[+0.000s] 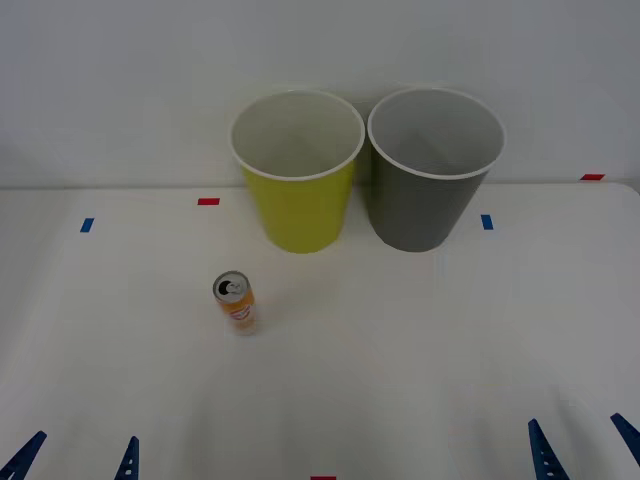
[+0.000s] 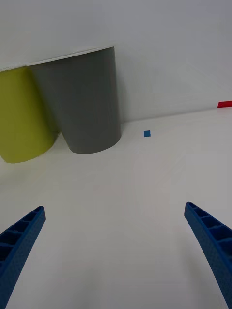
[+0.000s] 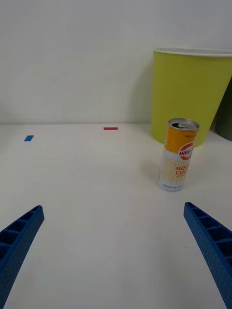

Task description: Put cans in the gray bin and PET bottles in the light green bin.

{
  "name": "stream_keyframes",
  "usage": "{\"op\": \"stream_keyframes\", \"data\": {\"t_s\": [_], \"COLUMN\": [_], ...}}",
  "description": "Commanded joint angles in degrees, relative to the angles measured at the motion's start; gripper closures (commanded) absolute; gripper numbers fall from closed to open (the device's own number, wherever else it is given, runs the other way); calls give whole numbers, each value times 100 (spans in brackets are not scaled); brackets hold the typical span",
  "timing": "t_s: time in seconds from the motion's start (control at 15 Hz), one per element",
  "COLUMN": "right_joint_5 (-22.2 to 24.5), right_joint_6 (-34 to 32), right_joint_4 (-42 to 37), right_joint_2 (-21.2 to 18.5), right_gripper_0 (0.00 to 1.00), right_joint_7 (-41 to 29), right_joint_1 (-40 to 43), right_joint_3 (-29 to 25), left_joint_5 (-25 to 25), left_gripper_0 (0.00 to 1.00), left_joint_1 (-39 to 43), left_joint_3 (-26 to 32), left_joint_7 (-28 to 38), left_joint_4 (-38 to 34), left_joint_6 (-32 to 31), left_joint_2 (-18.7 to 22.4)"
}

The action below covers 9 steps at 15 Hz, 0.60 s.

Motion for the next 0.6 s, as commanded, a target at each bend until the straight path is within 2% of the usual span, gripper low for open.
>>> {"op": "stream_keyframes", "data": {"t_s": [0.07,0.6], "right_joint_5": [0,0], "right_joint_6": [0,0], "right_joint_4": [0,0], "right_joint_2": [0,0], "right_gripper_0": [0,0], "right_joint_7": [0,0], "right_joint_1": [0,0], "right_joint_3": [0,0], "left_joint_5": [0,0], "left_gripper_0": [0,0], "left_joint_1": [0,0], "left_joint_3": [0,0], "left_joint_7": [0,0], "left_joint_4": [0,0], "left_joint_6": [0,0], "left_joint_2": [0,0]}}
